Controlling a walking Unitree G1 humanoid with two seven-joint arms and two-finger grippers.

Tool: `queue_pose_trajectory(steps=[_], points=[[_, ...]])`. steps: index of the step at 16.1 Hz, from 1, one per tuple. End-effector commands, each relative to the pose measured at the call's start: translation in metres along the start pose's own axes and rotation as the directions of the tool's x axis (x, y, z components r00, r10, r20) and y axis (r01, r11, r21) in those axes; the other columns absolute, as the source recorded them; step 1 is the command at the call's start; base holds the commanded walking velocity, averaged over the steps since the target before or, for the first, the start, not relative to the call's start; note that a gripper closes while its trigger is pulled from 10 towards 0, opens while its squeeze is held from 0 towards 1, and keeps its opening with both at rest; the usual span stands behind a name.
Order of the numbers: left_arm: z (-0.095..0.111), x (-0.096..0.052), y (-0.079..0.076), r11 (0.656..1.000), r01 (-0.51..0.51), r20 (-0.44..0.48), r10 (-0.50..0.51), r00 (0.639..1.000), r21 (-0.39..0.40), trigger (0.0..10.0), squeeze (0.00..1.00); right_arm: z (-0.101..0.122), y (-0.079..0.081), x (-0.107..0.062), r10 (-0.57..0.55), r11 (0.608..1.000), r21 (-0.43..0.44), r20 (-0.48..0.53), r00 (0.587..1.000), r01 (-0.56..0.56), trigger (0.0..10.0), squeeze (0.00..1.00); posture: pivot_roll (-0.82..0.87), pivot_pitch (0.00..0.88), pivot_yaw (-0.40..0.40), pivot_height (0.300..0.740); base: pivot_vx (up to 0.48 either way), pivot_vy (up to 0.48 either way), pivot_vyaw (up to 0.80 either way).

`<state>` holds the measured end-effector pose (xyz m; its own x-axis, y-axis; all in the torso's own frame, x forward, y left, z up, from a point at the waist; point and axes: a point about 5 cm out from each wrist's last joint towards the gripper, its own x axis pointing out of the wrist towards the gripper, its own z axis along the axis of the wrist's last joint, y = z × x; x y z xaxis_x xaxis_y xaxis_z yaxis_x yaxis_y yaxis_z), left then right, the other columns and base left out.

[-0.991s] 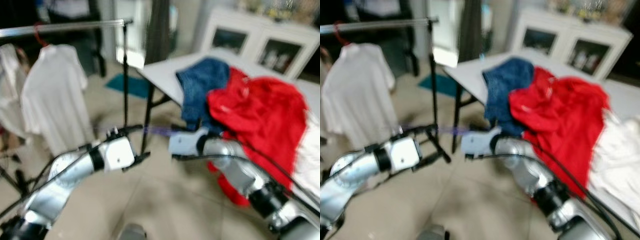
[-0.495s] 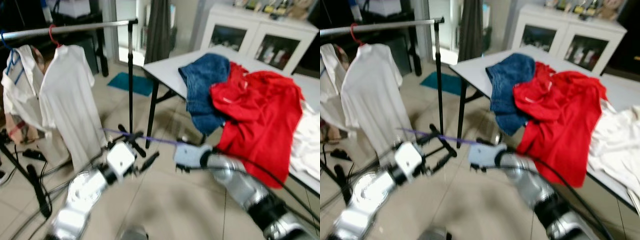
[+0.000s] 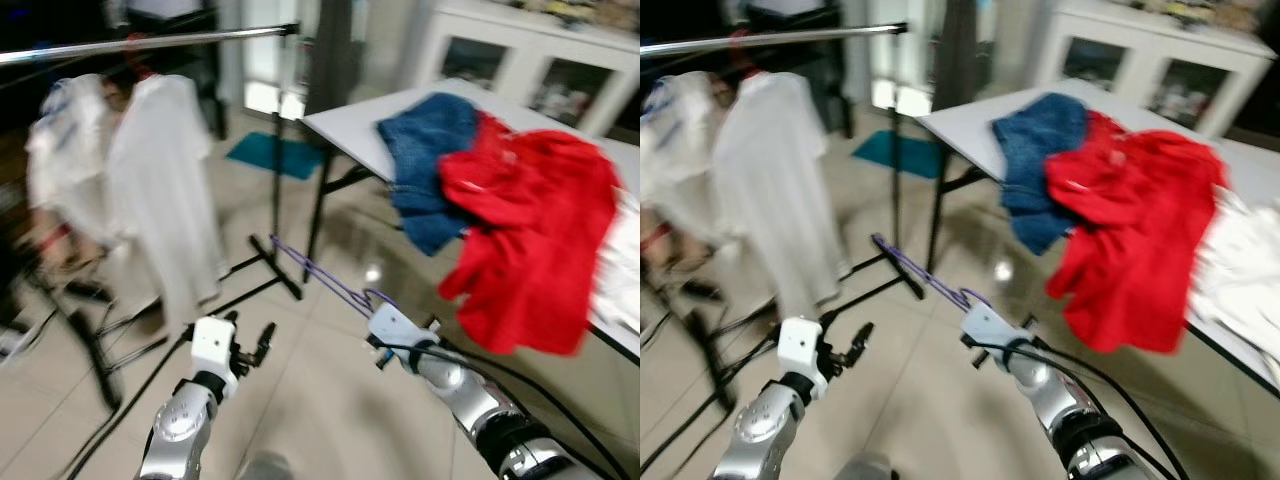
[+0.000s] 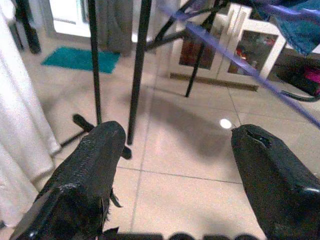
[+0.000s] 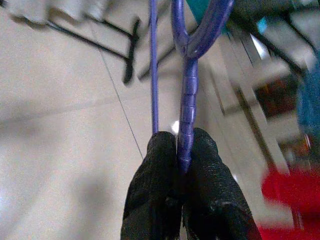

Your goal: Hang hanger

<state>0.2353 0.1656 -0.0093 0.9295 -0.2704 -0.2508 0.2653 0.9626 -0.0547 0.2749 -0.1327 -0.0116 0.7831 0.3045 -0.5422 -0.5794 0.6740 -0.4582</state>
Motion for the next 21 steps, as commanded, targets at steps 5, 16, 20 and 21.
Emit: queue_pose_trajectory(steps=[5,16,20,21], points=[[-0.064,-0.032,0.018,0.957,-0.276,-0.361,0.228,0.904,-0.085,10.0,0.28,-0.078,0.016,-0.031,-0.032,0.961,0.255,-0.275,0.961,0.105,10.0,0.0,0.23,0.0,-0.055,0.74,0.0,0.0,0.0],[-0.085,-0.051,0.022,0.959,-0.284,-0.508,0.244,0.826,0.0,10.0,0.22,-0.128,0.029,-0.068,-0.037,0.948,0.268,-0.434,0.9,0.168,10.0,0.0,0.18,0.0,-0.019,0.74,0.0,0.0,0.0],[-0.084,-0.049,0.023,0.963,-0.268,-0.509,0.238,0.827,0.015,10.0,0.22,-0.127,0.031,-0.067,-0.042,0.942,0.282,-0.435,0.899,0.18,10.0,0.0,0.18,0.0,-0.011,0.74,0.0,0.0,0.0],[-0.082,-0.047,0.024,0.964,-0.267,-0.501,0.237,0.832,0.012,10.0,0.22,-0.127,0.033,-0.067,-0.038,0.943,0.283,-0.437,0.899,0.178,10.0,0.0,0.19,0.0,-0.009,0.74,0.0,0.0,0.0]])
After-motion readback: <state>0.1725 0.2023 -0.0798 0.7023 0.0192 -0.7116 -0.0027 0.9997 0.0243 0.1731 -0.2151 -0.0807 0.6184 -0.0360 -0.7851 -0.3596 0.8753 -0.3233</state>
